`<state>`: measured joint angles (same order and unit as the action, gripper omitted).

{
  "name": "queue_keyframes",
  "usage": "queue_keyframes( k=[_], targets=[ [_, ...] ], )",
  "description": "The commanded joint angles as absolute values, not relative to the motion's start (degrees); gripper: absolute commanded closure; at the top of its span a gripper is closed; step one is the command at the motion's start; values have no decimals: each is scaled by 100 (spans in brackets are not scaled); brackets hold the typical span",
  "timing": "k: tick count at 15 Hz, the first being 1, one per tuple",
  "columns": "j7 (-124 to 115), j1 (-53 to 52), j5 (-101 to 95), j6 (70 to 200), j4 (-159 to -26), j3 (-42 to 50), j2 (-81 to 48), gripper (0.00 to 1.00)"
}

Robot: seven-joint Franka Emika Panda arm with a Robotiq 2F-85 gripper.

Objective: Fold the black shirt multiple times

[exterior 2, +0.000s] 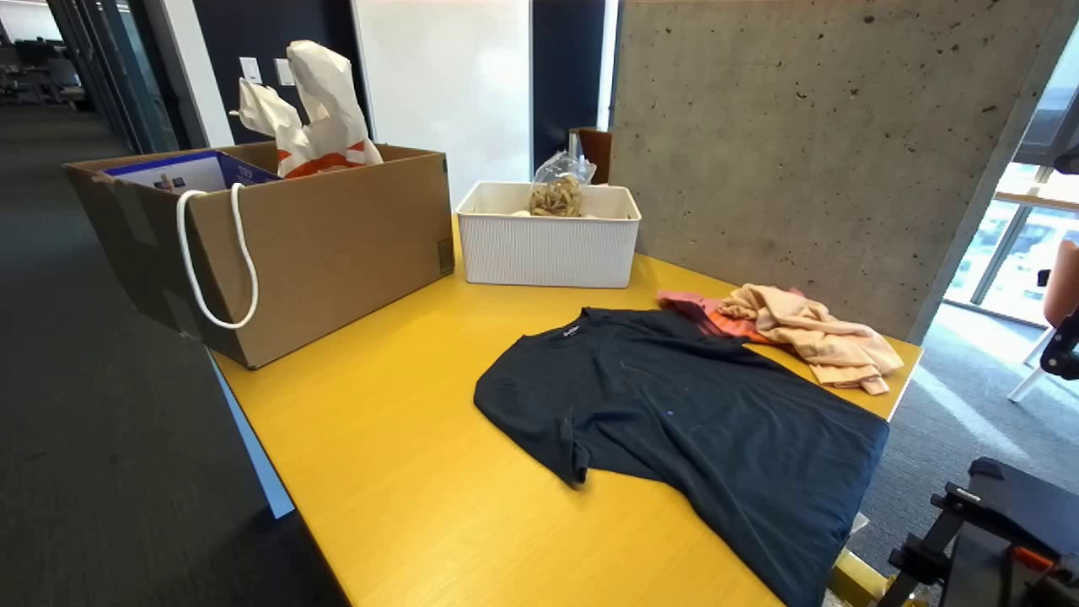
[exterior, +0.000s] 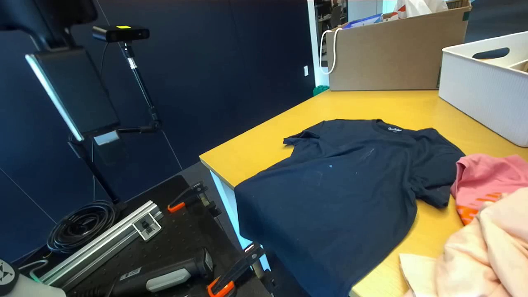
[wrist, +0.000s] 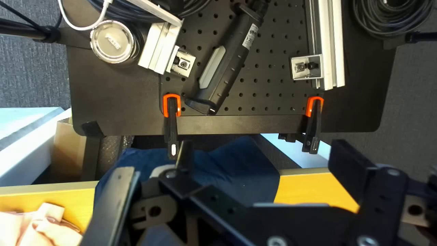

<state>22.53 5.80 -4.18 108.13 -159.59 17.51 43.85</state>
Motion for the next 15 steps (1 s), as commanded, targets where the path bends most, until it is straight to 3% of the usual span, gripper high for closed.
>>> queue_keyframes(
  k=[1,7,15],
  targets=[
    [2284,632,-380,10807,-15954,1698,4374,0],
    [2394,405,-64,10682,-15570,1790,4046,0],
    [2339,-689,718,10653,-13396,1894,1638,0]
  ],
)
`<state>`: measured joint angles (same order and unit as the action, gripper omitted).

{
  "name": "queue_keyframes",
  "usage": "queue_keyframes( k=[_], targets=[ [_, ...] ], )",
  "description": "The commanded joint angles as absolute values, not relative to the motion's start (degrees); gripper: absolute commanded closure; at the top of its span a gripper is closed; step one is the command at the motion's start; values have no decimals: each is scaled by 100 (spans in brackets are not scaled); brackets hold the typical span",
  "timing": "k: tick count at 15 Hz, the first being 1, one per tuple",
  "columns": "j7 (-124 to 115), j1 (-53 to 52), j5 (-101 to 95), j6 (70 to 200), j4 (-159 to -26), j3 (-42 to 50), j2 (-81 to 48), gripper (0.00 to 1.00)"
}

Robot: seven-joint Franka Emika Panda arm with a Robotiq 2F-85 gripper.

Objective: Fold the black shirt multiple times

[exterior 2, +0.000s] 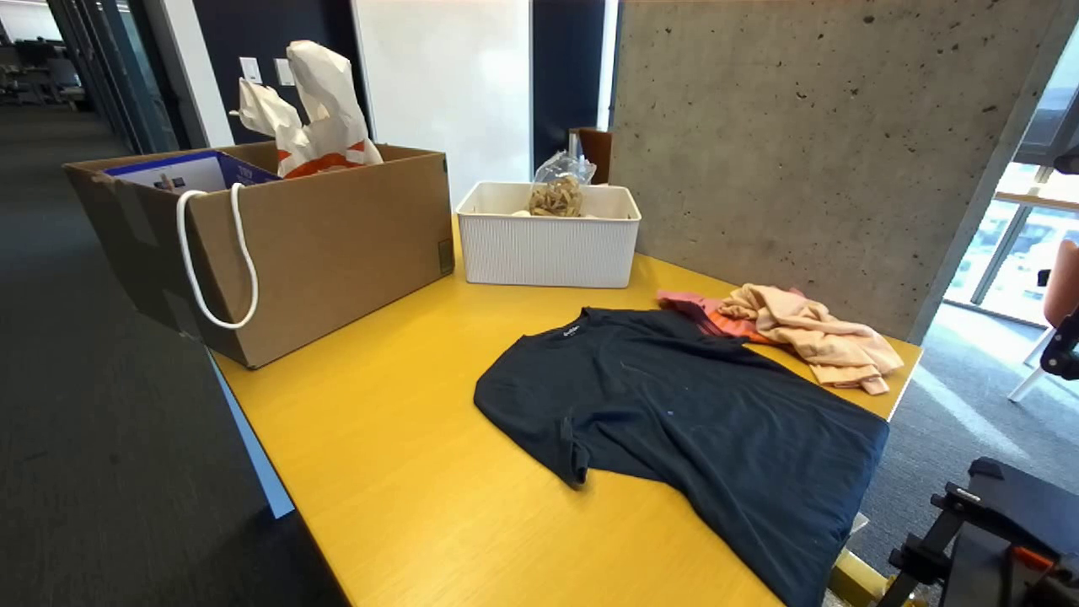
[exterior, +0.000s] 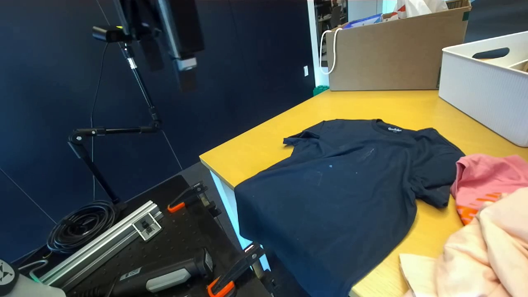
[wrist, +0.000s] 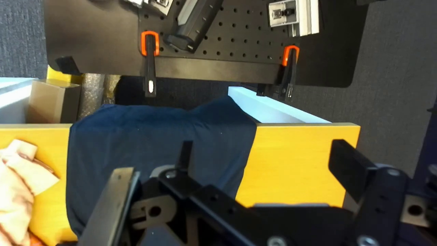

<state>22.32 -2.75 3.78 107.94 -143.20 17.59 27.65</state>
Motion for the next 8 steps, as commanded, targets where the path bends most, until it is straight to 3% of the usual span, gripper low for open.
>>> queue_keyframes(
  k=[1,5,8],
  targets=[
    [2399,-800,854,10827,-13224,1867,1291,0],
    [2461,-1001,865,11682,-12407,1735,-184,0],
    [2401,-321,830,12058,-11403,1048,-1252,0]
  ],
)
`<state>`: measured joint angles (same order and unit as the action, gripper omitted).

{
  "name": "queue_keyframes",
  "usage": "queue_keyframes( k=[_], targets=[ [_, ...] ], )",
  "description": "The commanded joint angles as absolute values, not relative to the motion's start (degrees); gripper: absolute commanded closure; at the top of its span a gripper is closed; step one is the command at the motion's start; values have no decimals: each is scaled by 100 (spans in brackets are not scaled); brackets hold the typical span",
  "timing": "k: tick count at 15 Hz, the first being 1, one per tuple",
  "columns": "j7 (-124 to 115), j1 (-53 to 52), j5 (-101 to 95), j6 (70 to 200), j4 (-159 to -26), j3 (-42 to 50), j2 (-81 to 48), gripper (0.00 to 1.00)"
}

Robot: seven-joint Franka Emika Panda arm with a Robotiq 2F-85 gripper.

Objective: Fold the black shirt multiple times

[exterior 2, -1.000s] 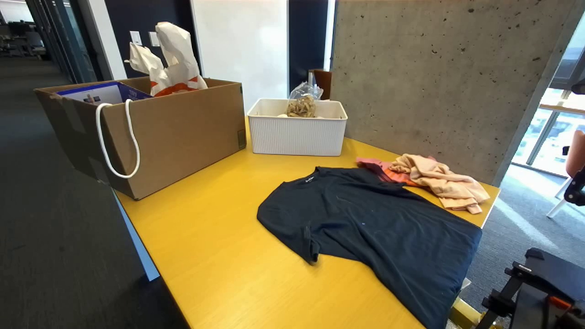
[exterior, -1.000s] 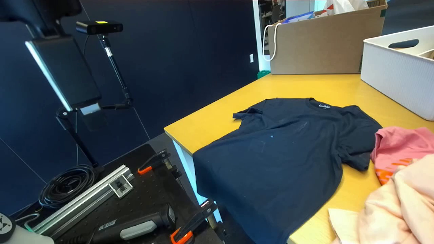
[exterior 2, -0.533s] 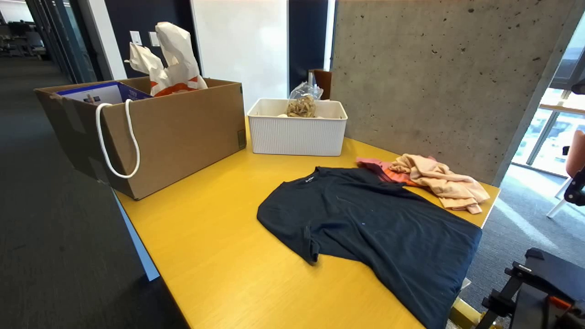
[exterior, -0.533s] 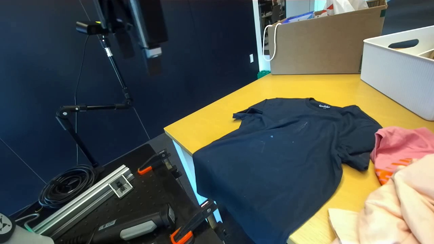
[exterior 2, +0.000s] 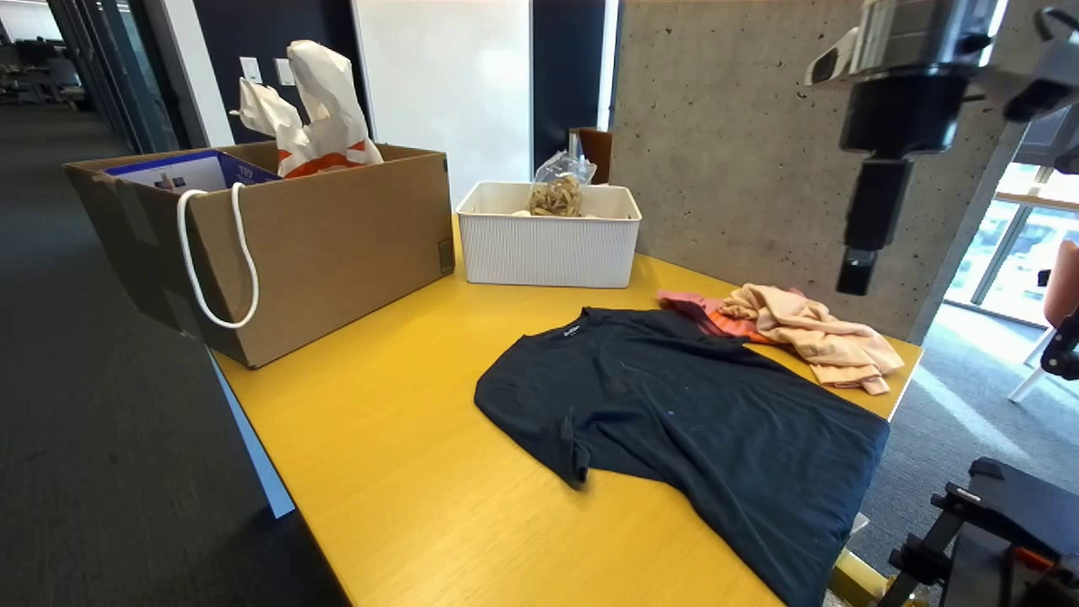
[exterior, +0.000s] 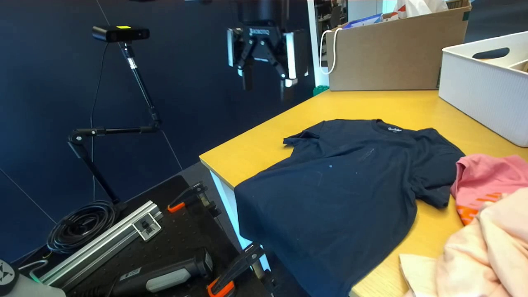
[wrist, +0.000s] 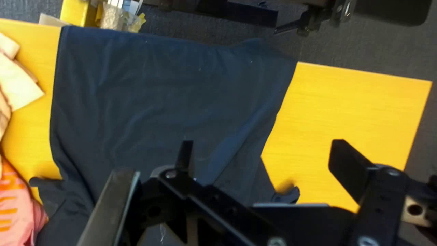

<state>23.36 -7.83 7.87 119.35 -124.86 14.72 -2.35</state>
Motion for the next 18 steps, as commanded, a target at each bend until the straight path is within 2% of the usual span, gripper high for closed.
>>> queue_keyframes(
  k=[1,5,6,7,11,18],
  targets=[
    [2399,-196,836,12091,-11048,904,-1623,0],
    [2198,110,707,12130,-9896,367,-2717,0],
    [2217,176,671,12026,-9794,284,-2765,0],
    [2213,230,639,12163,-10281,255,-2478,0],
    [2195,256,629,12150,-9898,161,-2780,0],
    [2279,337,737,11797,-8082,-292,-4109,0]
  ],
)
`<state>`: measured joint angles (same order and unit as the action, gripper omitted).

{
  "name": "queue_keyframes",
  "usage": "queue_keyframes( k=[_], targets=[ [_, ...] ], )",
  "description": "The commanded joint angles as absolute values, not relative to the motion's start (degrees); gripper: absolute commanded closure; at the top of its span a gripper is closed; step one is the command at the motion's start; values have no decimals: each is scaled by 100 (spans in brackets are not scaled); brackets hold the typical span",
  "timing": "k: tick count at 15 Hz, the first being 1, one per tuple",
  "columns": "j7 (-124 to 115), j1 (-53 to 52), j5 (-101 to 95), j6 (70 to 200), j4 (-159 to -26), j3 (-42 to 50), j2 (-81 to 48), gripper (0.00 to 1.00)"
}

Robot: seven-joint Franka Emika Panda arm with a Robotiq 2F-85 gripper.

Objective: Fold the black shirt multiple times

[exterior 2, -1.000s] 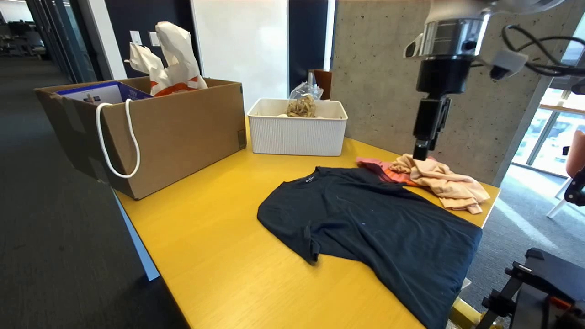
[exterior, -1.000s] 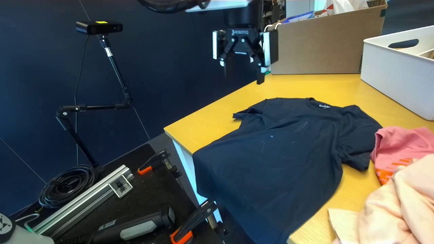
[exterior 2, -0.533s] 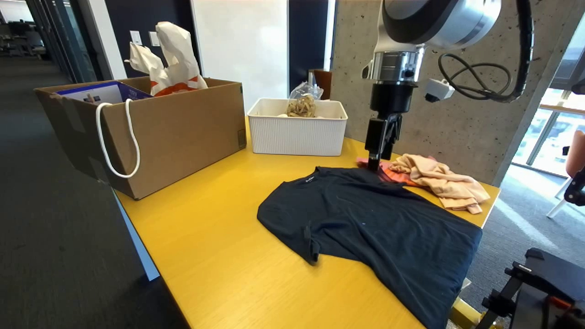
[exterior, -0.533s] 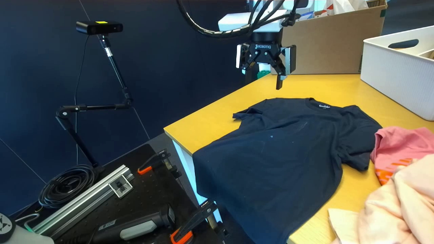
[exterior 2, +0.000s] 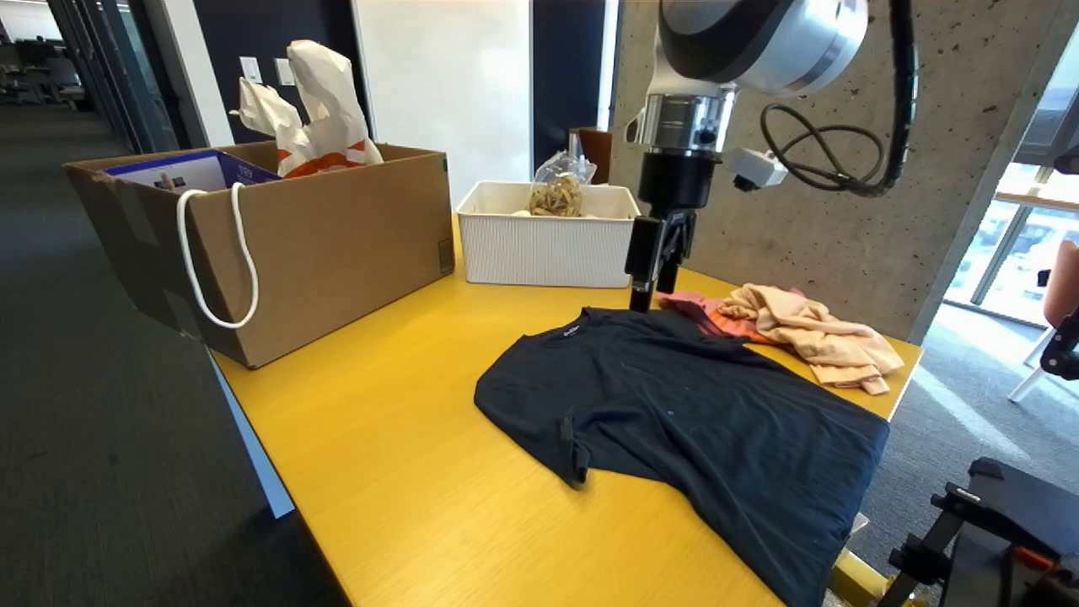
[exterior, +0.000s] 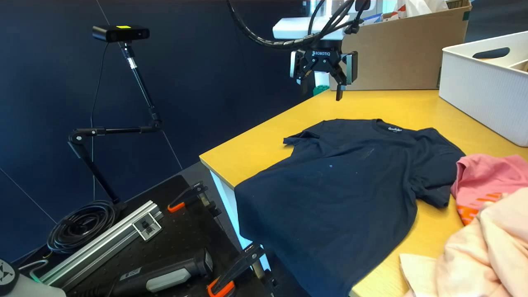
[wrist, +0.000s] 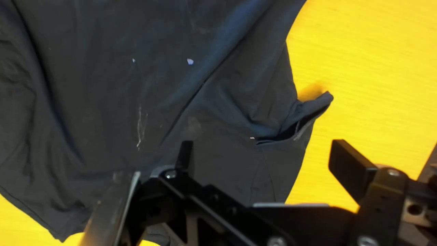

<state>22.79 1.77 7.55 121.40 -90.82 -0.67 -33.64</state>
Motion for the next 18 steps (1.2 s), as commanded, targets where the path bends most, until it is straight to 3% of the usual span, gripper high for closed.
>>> queue_keyframes(
  k=[1,9,18],
  targets=[
    [2284,337,740,11687,-7831,-342,-4328,0],
    [2144,-101,160,11197,-6341,-408,-6080,0],
    [2155,-664,-917,12441,-5888,-308,-6493,0]
  ],
)
